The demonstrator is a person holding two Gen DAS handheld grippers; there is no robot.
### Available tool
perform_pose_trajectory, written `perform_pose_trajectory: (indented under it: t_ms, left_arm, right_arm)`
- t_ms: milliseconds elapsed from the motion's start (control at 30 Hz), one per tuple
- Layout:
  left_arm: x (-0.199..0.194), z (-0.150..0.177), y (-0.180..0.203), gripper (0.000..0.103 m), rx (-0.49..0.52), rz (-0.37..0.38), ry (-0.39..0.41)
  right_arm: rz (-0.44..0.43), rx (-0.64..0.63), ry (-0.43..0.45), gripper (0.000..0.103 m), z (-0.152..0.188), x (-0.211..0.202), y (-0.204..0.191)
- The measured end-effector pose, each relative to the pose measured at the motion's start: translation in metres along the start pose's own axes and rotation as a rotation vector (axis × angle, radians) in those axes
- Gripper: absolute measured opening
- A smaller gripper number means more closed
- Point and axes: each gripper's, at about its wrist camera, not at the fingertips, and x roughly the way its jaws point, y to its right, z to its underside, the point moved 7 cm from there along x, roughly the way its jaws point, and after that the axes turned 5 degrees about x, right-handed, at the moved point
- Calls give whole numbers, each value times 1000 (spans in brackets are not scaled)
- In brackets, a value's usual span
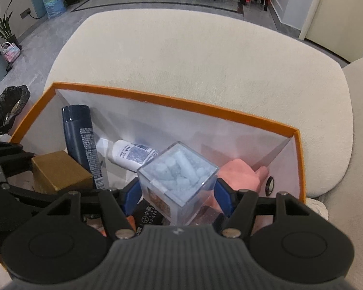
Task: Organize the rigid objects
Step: 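Lower the brown cube and clear cube into the orange box and release both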
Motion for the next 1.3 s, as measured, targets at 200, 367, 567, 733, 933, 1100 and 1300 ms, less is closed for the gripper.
perform_pose_trajectory:
  t_ms: [200,367,567,733,933,1100,1300]
  left_arm:
    - [4,0,0,71,-11,-2,-17]
    - [1,-1,3,74,6,-14,-1]
    - [-14,-10,5,75,17,-17,41]
    - [-27,-17,3,76,14,-20,65]
    - [-38,-16,2,76,11,-24,77]
    - [-49,-14,4,76,22,-37,86]
    - [-70,-15,10,76,35,-55,113]
  right_arm:
    - [3,-4,-17,65,-1,5,0]
    - [5,6,-18,65,-1,4,0]
    - [-15,6,15,66,-6,-8,-4]
    - [-21,5,58,67,-16,-25,-10]
    - [-19,-6,81,67,-21,-38,-16]
    - [-17,-10,94,67,-19,-49,-21]
    - [-15,-6,122,67,-17,-71,-23]
